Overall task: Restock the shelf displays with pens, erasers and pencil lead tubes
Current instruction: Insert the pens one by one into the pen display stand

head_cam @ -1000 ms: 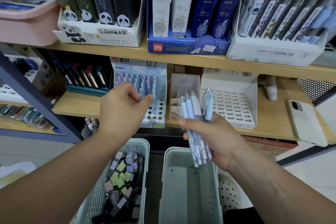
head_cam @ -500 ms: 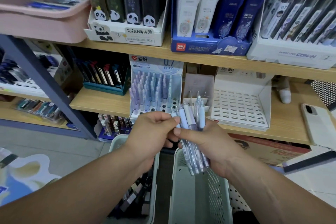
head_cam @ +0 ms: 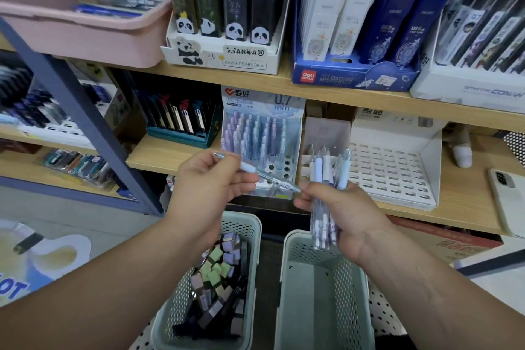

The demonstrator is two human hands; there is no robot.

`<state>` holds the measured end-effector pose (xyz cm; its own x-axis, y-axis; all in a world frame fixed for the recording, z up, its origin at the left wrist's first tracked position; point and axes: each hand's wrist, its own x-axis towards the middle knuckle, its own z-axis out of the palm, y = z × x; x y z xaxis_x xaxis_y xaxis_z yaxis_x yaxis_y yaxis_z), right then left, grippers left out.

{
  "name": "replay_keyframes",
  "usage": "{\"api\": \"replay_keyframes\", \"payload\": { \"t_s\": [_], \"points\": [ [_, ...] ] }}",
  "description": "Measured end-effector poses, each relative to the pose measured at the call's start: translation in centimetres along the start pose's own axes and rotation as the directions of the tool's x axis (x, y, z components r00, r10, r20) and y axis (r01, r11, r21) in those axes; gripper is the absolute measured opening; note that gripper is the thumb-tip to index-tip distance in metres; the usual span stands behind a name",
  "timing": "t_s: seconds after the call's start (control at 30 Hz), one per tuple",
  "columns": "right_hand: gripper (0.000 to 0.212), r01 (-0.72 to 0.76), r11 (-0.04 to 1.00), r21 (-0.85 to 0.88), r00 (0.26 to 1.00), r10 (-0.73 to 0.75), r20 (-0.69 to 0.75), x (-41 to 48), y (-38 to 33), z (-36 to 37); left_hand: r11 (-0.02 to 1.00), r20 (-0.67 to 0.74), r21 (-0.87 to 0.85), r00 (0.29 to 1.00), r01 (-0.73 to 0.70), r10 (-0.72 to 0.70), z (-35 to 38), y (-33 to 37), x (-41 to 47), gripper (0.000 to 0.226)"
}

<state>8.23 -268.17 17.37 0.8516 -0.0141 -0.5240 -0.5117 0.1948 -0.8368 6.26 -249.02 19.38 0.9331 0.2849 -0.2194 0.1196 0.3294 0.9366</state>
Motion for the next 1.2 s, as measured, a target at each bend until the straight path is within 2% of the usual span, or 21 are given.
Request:
{"api": "replay_keyframes", "payload": {
  "t_s": [0.1,0.27,0.37,0.43,0.53,0.6,0.8,0.97,1.1,1.2],
  "points": [
    [0.035,-0.014,0.999,0.03,1.0,0.015,-0.026,0.0,-0.1,0.3,1.0,0.052,0.025,0.999,0.01,-0.011,-0.7,0.1,0.0,0.009],
    [0.032,0.0,0.998,0.059,0.998,0.003,-0.056,0.0,-0.3,0.8,0.994,0.154,0.094,0.986,0.049,-0.063,-1.6,-0.3,-0.2,0.019],
    [0.031,0.045,0.998,0.044,0.996,-0.041,-0.082,0.1,-0.5,0.9,0.974,0.195,0.209,0.972,0.091,-0.133,-2.5,-0.5,0.1,0.016],
    [0.03,0.097,0.995,-0.005,0.991,-0.097,-0.092,0.2,-0.5,0.8,0.929,0.26,0.353,0.942,0.113,-0.213,-2.9,-0.4,0.2,0.015],
    [0.027,0.201,0.962,-0.185,0.975,-0.216,-0.06,0.3,-0.1,1.0,0.802,0.341,0.595,0.886,0.055,-0.314,-3.1,-0.7,0.0,0.025],
    [0.025,0.258,0.919,-0.297,0.962,-0.274,-0.012,0.0,0.2,1.4,0.787,0.371,0.617,0.875,0.019,-0.312,-2.8,-1.0,-0.3,0.015],
    [0.023,0.318,0.861,-0.397,0.946,-0.318,0.068,-0.8,0.6,2.4,0.753,0.444,0.64,0.874,-0.156,-0.197,-2.3,-2.0,0.2,0.004],
    [0.028,0.266,0.92,-0.287,0.96,-0.281,-0.01,-0.9,0.1,2.1,0.711,0.471,0.658,0.872,-0.247,-0.134,-1.8,-1.9,0.8,0.013],
    [0.03,0.252,0.942,-0.22,0.958,-0.275,-0.08,-0.3,-0.4,0.9,0.623,0.342,0.715,0.936,-0.316,0.083,-1.8,-1.3,1.9,0.015],
    [0.025,0.238,0.944,-0.228,0.959,-0.266,-0.1,-0.2,-0.6,0.1,0.603,0.205,0.718,0.934,-0.347,0.293,-1.7,-0.6,2.9,0.018]
  ]
}}
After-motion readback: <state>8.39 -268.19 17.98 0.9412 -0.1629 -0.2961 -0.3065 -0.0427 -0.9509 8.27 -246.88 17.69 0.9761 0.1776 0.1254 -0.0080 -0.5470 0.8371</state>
